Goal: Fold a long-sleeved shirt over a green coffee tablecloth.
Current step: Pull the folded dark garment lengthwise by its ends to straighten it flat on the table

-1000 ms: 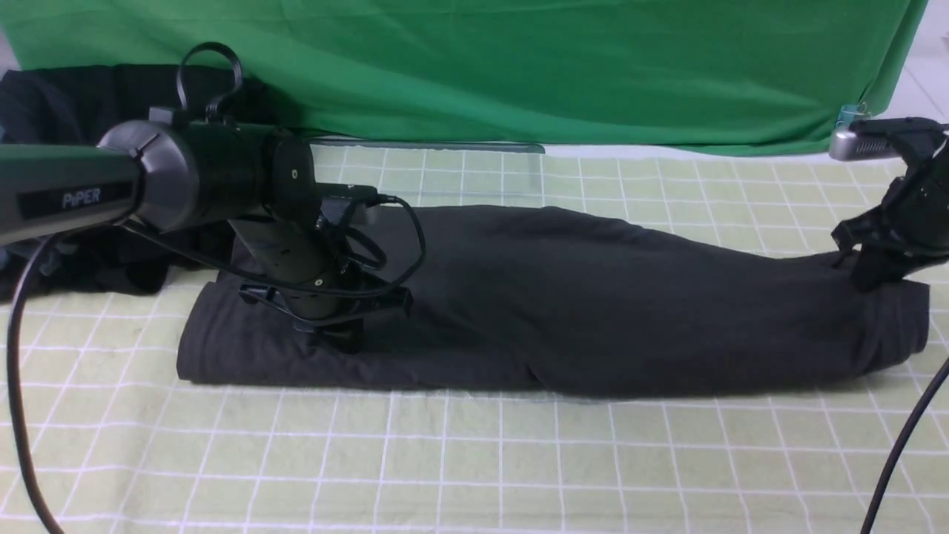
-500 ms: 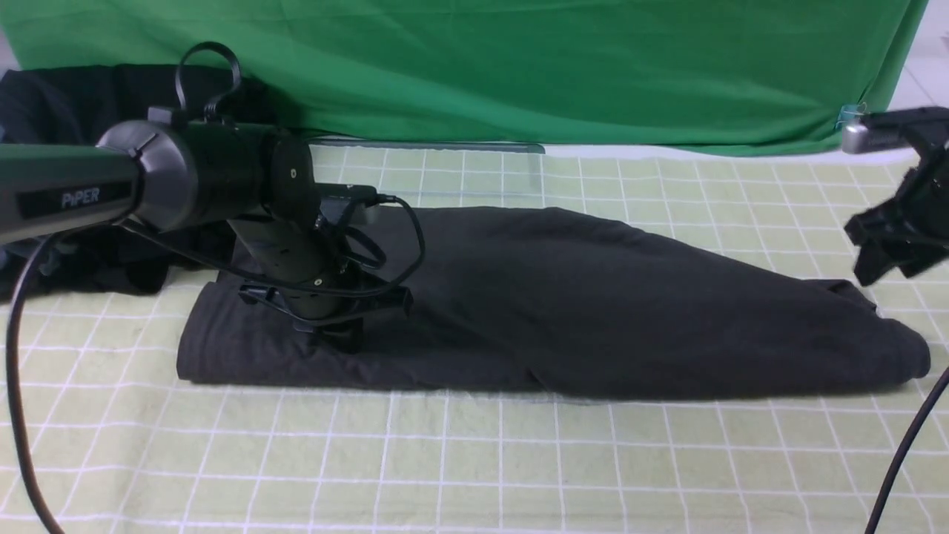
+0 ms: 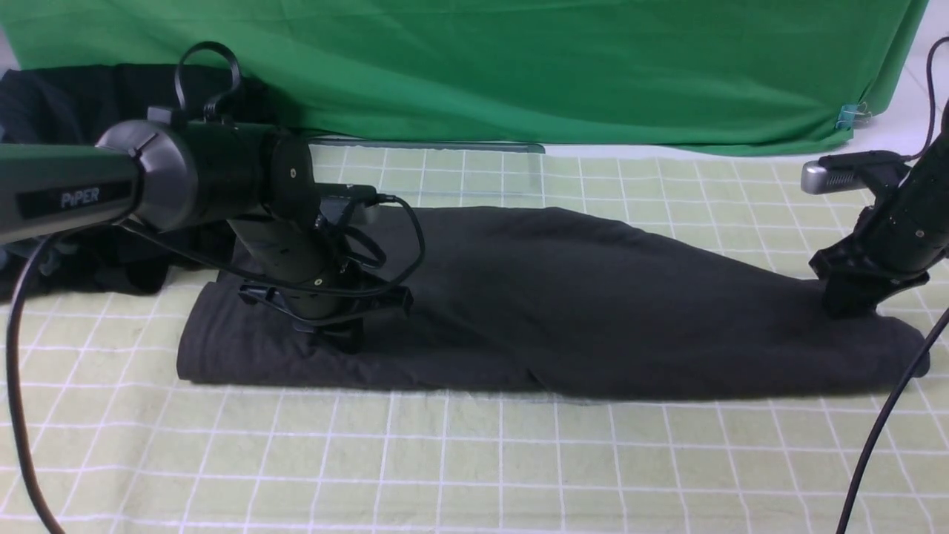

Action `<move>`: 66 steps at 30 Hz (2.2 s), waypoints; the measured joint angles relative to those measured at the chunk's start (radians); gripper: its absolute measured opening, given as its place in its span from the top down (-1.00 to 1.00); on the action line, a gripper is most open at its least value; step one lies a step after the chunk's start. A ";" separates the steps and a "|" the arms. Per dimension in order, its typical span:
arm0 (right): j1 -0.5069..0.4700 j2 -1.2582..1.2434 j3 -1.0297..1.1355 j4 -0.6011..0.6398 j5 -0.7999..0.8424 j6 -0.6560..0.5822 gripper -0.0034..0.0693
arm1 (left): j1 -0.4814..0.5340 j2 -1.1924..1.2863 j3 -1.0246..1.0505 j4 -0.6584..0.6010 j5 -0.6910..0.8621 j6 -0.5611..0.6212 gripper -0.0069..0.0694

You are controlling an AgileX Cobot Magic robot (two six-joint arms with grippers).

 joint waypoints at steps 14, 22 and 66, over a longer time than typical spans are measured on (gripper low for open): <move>0.000 -0.076 -0.008 -0.074 -0.102 0.053 0.89 | 0.000 0.000 0.000 -0.004 0.000 0.003 0.83; -0.003 -0.010 -0.008 -0.094 -0.203 0.021 0.73 | 0.000 0.000 0.000 -0.008 -0.001 0.003 0.83; -0.154 -0.034 0.098 -0.056 0.122 0.199 0.67 | 0.018 -0.042 0.059 0.106 -0.043 -0.162 0.83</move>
